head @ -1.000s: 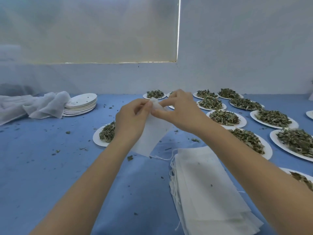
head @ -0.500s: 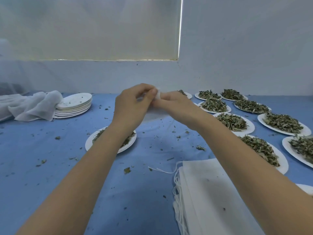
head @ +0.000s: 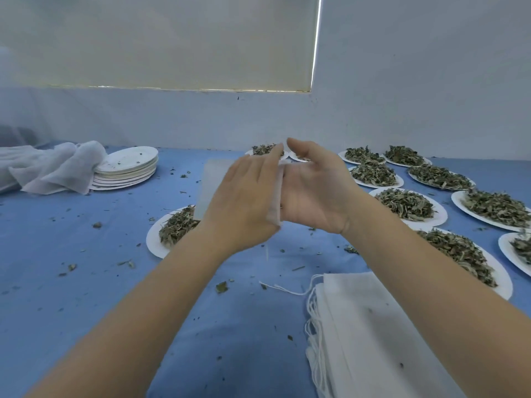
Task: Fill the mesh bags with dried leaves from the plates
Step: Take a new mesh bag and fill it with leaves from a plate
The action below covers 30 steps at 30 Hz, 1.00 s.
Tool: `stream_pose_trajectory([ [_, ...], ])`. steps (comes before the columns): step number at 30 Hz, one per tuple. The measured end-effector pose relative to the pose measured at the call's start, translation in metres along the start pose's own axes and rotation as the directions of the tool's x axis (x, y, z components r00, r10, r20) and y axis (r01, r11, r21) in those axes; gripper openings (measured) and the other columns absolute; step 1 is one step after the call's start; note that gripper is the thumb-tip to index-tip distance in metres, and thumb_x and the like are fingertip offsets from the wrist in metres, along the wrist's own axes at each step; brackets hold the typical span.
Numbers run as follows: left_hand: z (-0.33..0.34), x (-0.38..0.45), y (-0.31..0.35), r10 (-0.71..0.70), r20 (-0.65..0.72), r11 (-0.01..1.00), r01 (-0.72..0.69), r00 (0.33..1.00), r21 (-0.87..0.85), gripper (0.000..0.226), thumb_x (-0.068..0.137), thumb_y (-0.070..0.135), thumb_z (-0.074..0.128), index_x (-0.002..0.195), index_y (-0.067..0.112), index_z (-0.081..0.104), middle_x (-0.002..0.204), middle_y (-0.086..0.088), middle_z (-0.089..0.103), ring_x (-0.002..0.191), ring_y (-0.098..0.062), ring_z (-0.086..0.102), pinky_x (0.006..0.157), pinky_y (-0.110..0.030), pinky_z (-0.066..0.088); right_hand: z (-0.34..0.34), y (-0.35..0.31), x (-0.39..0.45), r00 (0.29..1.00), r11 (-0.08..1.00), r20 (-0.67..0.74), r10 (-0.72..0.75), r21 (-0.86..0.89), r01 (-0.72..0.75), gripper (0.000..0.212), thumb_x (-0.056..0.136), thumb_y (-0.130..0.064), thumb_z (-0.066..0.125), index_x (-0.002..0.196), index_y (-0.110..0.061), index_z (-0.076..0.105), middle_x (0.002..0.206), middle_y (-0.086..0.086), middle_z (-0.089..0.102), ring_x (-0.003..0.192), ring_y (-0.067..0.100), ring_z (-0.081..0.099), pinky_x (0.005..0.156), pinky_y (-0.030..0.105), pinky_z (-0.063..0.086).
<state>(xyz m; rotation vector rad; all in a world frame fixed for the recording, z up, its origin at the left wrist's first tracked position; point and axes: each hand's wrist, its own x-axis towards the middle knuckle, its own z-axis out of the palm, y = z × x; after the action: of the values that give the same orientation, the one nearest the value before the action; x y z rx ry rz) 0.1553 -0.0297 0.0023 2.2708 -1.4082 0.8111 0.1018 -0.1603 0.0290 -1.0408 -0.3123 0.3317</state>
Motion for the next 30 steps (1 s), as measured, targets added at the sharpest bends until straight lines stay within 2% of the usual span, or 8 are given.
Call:
stream_pose_trajectory([
  [4,-0.005,-0.008,-0.012,0.078,-0.071,0.995,-0.074,0.994,0.066,0.079,0.053,-0.007,0.068,0.128,-0.009,0.044,0.118,-0.022,0.056,0.101,-0.042,0.056,0.094,-0.046,0.04,0.0,-0.005,-0.003,0.996,0.994,0.049,0.076,0.08,-0.079,0.078,0.083,-0.056,0.044,0.135,0.002,0.039,0.117,0.006,0.051,0.106,0.023,0.054,0.091,0.036,0.045],
  [8,-0.014,-0.022,-0.016,-0.021,-0.024,0.989,0.024,1.0,0.143,0.072,0.049,-0.003,0.074,0.118,-0.007,0.054,0.09,-0.02,0.061,0.072,-0.039,0.058,0.065,-0.036,0.044,0.008,-0.007,0.008,0.973,0.976,-0.101,0.207,-0.053,-0.213,0.075,0.083,-0.062,0.043,0.118,0.004,0.055,0.106,0.015,0.064,0.095,0.027,0.064,0.087,0.037,0.052],
  [11,-0.022,-0.034,-0.026,-0.175,-0.02,0.958,0.175,0.984,0.226,0.054,0.057,0.004,0.074,0.108,-0.005,0.059,0.082,-0.018,0.06,0.066,-0.036,0.055,0.057,-0.033,0.037,0.025,0.002,0.036,0.959,0.962,-0.108,0.264,-0.047,-0.27,0.068,0.084,-0.059,0.046,0.102,0.004,0.065,0.094,0.013,0.069,0.085,0.025,0.068,0.076,0.031,0.056],
  [15,-0.033,-0.056,-0.046,-0.338,-0.098,0.871,0.351,0.936,0.345,0.041,0.055,-0.007,0.063,0.096,-0.005,0.058,0.076,-0.017,0.058,0.06,-0.034,0.054,0.049,-0.031,0.029,0.04,0.018,0.076,0.958,0.872,-0.217,0.189,-0.411,-0.265,0.058,0.093,-0.054,0.042,0.075,-0.007,0.072,0.077,0.007,0.071,0.073,0.019,0.068,0.069,0.027,0.056],
  [19,-0.032,-0.082,-0.081,-0.538,-0.086,0.76,0.527,0.838,0.381,0.043,0.073,0.007,0.056,0.114,0.01,0.044,0.102,-0.007,0.053,0.088,-0.031,0.05,0.062,-0.031,0.026,0.03,0.031,0.098,0.937,0.624,-0.337,-0.09,-0.752,-0.211,0.038,0.091,-0.039,0.056,0.086,-0.005,0.073,0.081,0.007,0.074,0.074,0.016,0.069,0.081,0.032,0.057],
  [22,-0.028,-0.092,-0.103,-0.562,-0.055,0.759,0.54,0.826,0.363,0.045,0.074,0.011,0.058,0.117,0.012,0.043,0.106,-0.006,0.053,0.092,-0.03,0.049,0.067,-0.03,0.027,0.01,0.041,0.107,0.899,0.165,-0.372,-0.23,-0.925,-0.341,0.029,0.086,-0.039,0.061,0.088,-0.014,0.075,0.084,0.002,0.073,0.07,0.013,0.062,0.067,0.026,0.053],
  [24,-0.021,-0.092,-0.114,-0.565,-0.003,0.766,0.525,0.825,0.37,0.049,0.074,0.014,0.059,0.12,0.013,0.042,0.108,-0.006,0.052,0.094,-0.029,0.05,0.069,-0.03,0.028,-0.001,0.046,0.11,0.899,-0.018,-0.388,-0.204,-0.916,-0.4,0.029,0.084,-0.047,0.061,0.098,-0.025,0.074,0.094,-0.005,0.07,0.076,0.007,0.054,0.059,0.018,0.04],
  [30,-0.004,-0.091,-0.133,-0.561,0.033,0.79,0.523,0.827,0.322,0.051,0.068,0.014,0.059,0.117,0.013,0.045,0.102,-0.005,0.049,0.092,-0.029,0.049,0.069,-0.031,0.028,-0.017,0.064,0.112,0.935,-0.007,-0.315,-0.165,-0.947,-0.321,0.058,0.071,-0.064,0.064,0.125,-0.046,0.051,0.108,-0.01,0.053,0.092,0.006,0.049,0.073,0.021,0.034],
])
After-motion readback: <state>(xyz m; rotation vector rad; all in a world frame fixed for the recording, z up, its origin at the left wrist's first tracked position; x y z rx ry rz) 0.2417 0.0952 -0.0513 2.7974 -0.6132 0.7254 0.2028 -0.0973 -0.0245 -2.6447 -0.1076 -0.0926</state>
